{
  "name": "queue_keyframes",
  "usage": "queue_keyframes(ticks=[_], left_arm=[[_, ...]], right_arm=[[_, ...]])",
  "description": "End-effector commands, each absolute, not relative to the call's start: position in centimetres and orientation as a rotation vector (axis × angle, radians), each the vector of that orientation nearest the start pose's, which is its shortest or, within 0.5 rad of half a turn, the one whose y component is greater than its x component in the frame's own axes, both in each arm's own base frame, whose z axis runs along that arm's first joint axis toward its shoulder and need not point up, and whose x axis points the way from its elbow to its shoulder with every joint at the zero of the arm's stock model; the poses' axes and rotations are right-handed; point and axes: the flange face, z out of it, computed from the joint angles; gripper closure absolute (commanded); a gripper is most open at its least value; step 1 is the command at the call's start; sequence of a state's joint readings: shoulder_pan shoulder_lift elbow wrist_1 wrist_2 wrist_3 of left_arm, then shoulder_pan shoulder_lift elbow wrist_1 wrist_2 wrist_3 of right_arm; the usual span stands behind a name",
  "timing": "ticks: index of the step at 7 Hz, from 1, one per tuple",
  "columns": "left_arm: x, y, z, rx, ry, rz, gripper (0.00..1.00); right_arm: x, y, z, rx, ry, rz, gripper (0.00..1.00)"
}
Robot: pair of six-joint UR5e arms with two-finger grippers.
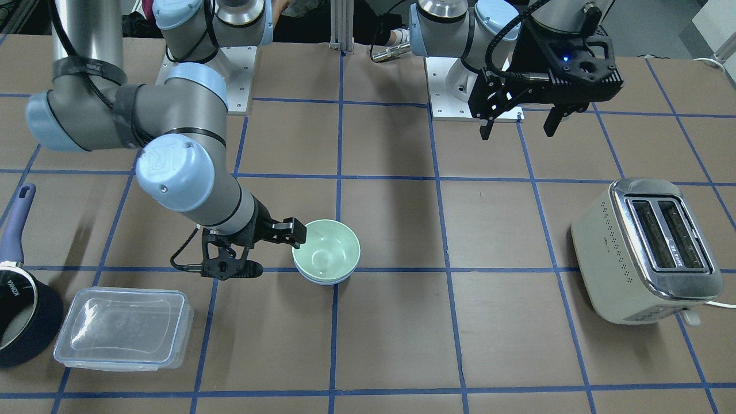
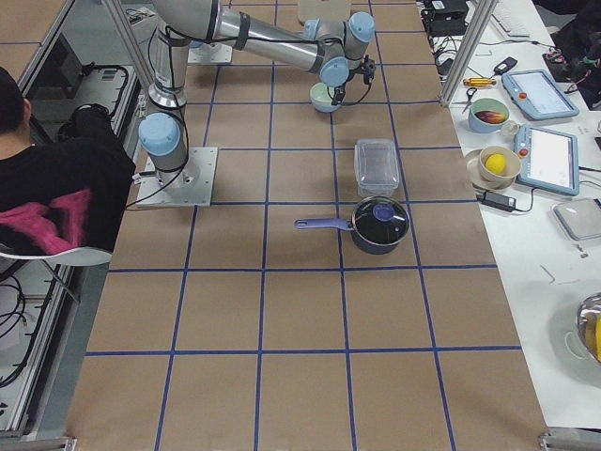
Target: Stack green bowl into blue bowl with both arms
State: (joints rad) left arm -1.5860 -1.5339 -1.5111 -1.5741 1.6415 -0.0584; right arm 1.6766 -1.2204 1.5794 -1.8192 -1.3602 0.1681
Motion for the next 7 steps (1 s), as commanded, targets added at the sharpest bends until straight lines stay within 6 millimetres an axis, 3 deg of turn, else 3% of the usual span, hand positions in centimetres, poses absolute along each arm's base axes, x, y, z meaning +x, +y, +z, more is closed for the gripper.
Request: queue_keyframes(ticks=[1,2,3,4,7], left_arm=[[-13.3,-48.2,53.4,-0.071,3.066,-0.143,0.0],[-13.3,-48.2,53.2,-0.071,3.066,-0.138,0.0],[-13.5,-48.1,53.0,-0.064,3.063,-0.129,0.0],[-13.5,-48.1,53.0,-0.066,3.065,-0.129,0.0],[-13.5,-48.1,53.0,-0.066,3.065,-0.129,0.0]], right_arm=[[15.6,-56.8,40.6,0.111,3.031,0.114,0.0],[13.3,-55.2,42.5,0.114,3.035,0.181,0.0],[12.1,-53.3,45.5,0.121,3.109,0.132,0.0],[11.9,-51.1,48.4,0.149,3.128,0.085,0.0],[12.1,-50.2,49.7,0.135,3.136,0.06,0.0]])
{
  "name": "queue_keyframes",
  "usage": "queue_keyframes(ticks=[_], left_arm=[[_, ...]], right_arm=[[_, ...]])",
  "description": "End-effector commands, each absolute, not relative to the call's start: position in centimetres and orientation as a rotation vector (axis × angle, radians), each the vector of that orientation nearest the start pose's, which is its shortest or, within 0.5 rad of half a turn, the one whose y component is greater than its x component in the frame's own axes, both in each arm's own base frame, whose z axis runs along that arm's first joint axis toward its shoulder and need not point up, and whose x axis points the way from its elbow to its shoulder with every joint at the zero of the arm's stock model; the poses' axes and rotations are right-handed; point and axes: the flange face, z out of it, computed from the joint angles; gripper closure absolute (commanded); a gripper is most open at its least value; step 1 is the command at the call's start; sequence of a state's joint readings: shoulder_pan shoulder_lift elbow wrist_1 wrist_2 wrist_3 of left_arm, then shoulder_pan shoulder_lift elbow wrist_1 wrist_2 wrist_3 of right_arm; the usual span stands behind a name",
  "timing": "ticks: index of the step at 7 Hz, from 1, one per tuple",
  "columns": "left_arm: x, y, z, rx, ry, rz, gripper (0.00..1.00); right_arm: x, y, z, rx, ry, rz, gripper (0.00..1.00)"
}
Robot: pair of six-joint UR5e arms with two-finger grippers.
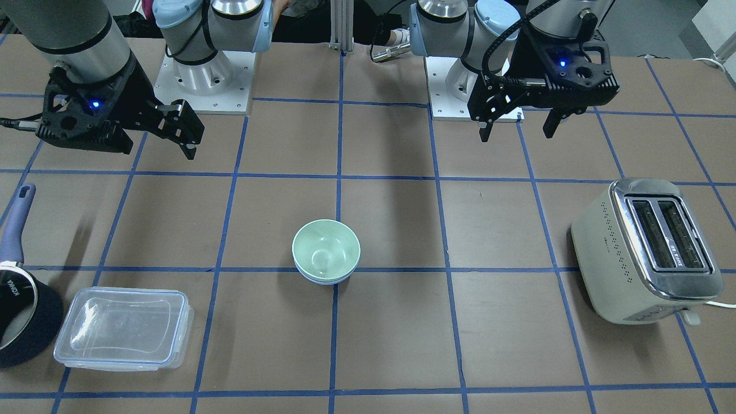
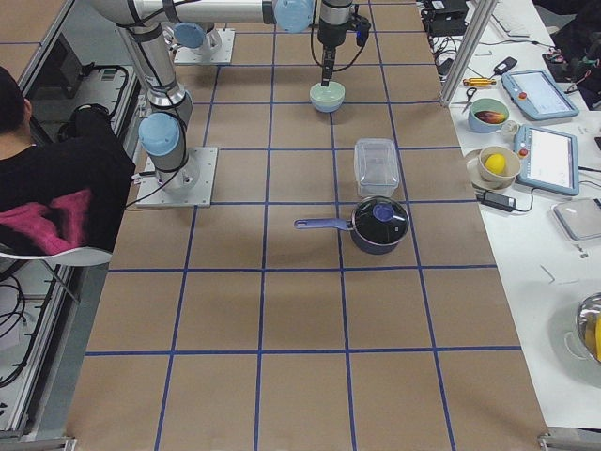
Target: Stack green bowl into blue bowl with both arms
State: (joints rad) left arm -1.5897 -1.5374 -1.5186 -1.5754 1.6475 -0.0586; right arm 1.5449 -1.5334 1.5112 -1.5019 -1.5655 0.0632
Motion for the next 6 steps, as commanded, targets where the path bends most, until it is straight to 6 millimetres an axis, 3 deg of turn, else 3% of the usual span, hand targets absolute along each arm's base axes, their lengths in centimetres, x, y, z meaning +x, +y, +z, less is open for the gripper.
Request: queue_keyframes(ticks=[1,6], left_arm=[[-13.53,-48.12,53.0,-0.066,3.065,-0.129,0.0],[-13.53,-48.12,52.93,-0.063,3.065,-0.127,0.0]], right_arm=[[11.98,-50.21,49.58,0.125,3.136,0.065,0.0],[12.18,-50.07,49.96,0.125,3.124,0.053,0.0]])
